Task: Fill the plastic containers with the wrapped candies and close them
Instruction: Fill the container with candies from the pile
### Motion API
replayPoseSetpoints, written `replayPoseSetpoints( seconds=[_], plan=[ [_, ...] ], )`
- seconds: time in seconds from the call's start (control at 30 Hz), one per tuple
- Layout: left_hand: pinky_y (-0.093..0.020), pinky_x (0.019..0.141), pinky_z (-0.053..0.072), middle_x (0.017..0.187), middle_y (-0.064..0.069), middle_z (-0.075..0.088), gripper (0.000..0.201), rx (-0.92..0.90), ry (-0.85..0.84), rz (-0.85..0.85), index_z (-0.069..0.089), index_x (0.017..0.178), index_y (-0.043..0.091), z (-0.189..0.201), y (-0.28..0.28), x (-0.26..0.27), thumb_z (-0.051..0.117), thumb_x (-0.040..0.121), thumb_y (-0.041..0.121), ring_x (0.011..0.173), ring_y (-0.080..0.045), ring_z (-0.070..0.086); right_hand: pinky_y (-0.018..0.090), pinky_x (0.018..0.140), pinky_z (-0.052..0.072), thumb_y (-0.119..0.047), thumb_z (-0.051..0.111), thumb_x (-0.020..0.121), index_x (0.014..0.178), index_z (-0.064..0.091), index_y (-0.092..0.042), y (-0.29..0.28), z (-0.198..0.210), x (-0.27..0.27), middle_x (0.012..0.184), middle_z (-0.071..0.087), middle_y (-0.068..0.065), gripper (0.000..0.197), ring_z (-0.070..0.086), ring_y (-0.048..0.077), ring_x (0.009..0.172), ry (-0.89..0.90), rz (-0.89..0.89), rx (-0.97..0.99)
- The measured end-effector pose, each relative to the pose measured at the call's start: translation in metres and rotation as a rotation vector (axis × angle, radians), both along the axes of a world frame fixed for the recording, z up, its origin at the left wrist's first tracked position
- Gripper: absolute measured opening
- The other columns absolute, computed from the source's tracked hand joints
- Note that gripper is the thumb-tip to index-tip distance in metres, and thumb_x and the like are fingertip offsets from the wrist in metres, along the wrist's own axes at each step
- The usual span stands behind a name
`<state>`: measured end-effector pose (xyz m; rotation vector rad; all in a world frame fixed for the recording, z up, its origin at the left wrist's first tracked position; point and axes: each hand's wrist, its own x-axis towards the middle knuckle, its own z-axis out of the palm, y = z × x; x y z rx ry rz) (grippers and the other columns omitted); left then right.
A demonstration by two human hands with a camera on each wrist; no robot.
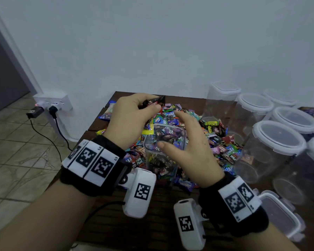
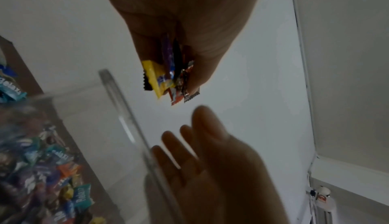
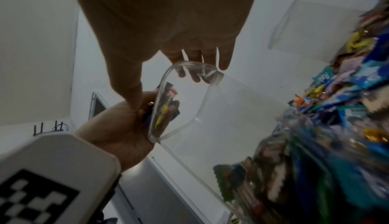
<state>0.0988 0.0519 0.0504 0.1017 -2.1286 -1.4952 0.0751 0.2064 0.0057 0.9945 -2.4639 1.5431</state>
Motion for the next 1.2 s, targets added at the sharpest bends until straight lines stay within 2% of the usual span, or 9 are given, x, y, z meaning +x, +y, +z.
replayPoseSetpoints(
  seconds=[0.1, 0.23, 0.43, 0.53, 0.7, 0.83, 0.97, 1.1, 1.2],
  plan=[
    [-0.028, 0.079, 0.054, 0.080, 0.014, 0.069, 0.023, 0.013, 0.011, -0.028, 0.066, 0.083, 0.034, 0.000, 0.002, -0.001, 0.068, 0.084, 0.011, 0.078, -0.005, 0.064, 0.018, 0.104, 0.031, -0.058, 0.073, 0.062, 0.147, 0.014, -0.034, 0.001, -0.008, 0.000, 0.149, 0.025, -0.018, 0.107, 0.025, -0.002, 0.136, -0.219, 0.075, -0.028],
    [-0.022, 0.075, 0.053, 0.076, 0.016, 0.069, 0.024, 0.030, 0.010, -0.069, 0.066, 0.083, 0.035, -0.002, 0.006, -0.002, 0.068, 0.083, 0.011, 0.076, 0.000, 0.064, 0.038, 0.110, 0.033, -0.062, 0.074, 0.051, 0.147, 0.004, -0.040, 0.001, -0.017, -0.001, 0.143, 0.027, -0.024, 0.121, 0.028, -0.003, 0.134, -0.310, 0.076, -0.079],
    [-0.026, 0.077, 0.054, 0.078, 0.011, 0.070, 0.025, 0.074, -0.014, -0.112, 0.067, 0.082, 0.033, -0.009, 0.014, -0.005, 0.068, 0.084, 0.008, 0.078, -0.006, 0.065, 0.016, 0.095, 0.041, -0.044, 0.078, 0.051, 0.148, 0.008, -0.033, 0.001, -0.022, -0.001, 0.122, 0.038, -0.033, 0.120, 0.040, -0.024, 0.109, -0.455, 0.119, -0.200],
    [-0.025, 0.078, 0.055, 0.084, 0.009, 0.070, 0.024, 0.061, -0.019, -0.111, 0.066, 0.085, 0.035, -0.013, 0.017, -0.006, 0.068, 0.084, 0.011, 0.083, -0.008, 0.066, 0.025, 0.102, 0.038, -0.044, 0.082, 0.053, 0.147, 0.016, -0.031, 0.001, -0.025, -0.004, 0.122, 0.041, -0.030, 0.115, 0.041, -0.016, 0.115, -0.449, 0.109, -0.186],
    [-0.017, 0.064, 0.051, 0.070, 0.018, 0.065, 0.027, 0.048, -0.022, -0.118, 0.063, 0.085, 0.036, -0.017, 0.018, -0.006, 0.067, 0.085, 0.009, 0.067, 0.004, 0.061, 0.019, 0.099, 0.038, -0.042, 0.089, 0.053, 0.147, 0.019, -0.026, 0.002, -0.027, -0.007, 0.125, 0.043, -0.028, 0.119, 0.042, -0.013, 0.118, -0.436, 0.104, -0.173],
    [-0.026, 0.074, 0.054, 0.085, 0.007, 0.069, 0.023, 0.009, -0.024, -0.155, 0.068, 0.088, 0.029, -0.018, 0.021, -0.004, 0.065, 0.085, 0.007, 0.076, -0.007, 0.064, 0.022, 0.101, 0.039, -0.050, 0.080, 0.047, 0.147, 0.019, -0.029, 0.001, -0.029, -0.008, 0.130, 0.044, -0.025, 0.118, 0.042, -0.012, 0.120, -0.430, 0.117, -0.182],
    [-0.027, 0.079, 0.056, 0.089, 0.003, 0.071, 0.019, 0.059, -0.015, -0.177, 0.069, 0.089, 0.026, -0.018, 0.023, -0.004, 0.065, 0.086, 0.007, 0.083, -0.004, 0.066, 0.031, 0.106, 0.041, -0.038, 0.085, 0.053, 0.148, 0.018, -0.022, 0.000, -0.031, -0.009, 0.137, 0.045, -0.011, 0.117, 0.045, -0.003, 0.125, -0.419, 0.126, -0.222],
    [-0.031, 0.080, 0.056, 0.088, 0.009, 0.070, 0.017, 0.064, 0.059, -0.136, 0.070, 0.089, 0.025, -0.019, 0.024, -0.005, 0.060, 0.089, 0.011, 0.088, -0.007, 0.066, 0.016, 0.098, 0.043, -0.059, 0.079, 0.052, 0.149, 0.013, -0.029, 0.010, -0.030, -0.008, 0.135, 0.040, -0.023, 0.121, 0.043, -0.016, 0.119, -0.426, 0.190, -0.203],
    [-0.032, 0.075, 0.054, 0.083, 0.009, 0.069, 0.018, 0.150, 0.154, -0.047, 0.069, 0.086, 0.022, -0.019, 0.018, -0.006, 0.056, 0.090, 0.010, 0.087, -0.018, 0.065, 0.021, 0.106, 0.035, -0.092, 0.050, 0.052, 0.142, 0.027, -0.039, 0.017, -0.029, -0.013, 0.143, 0.038, -0.021, 0.107, 0.036, -0.010, 0.129, -0.364, 0.101, -0.193]
  ],
)
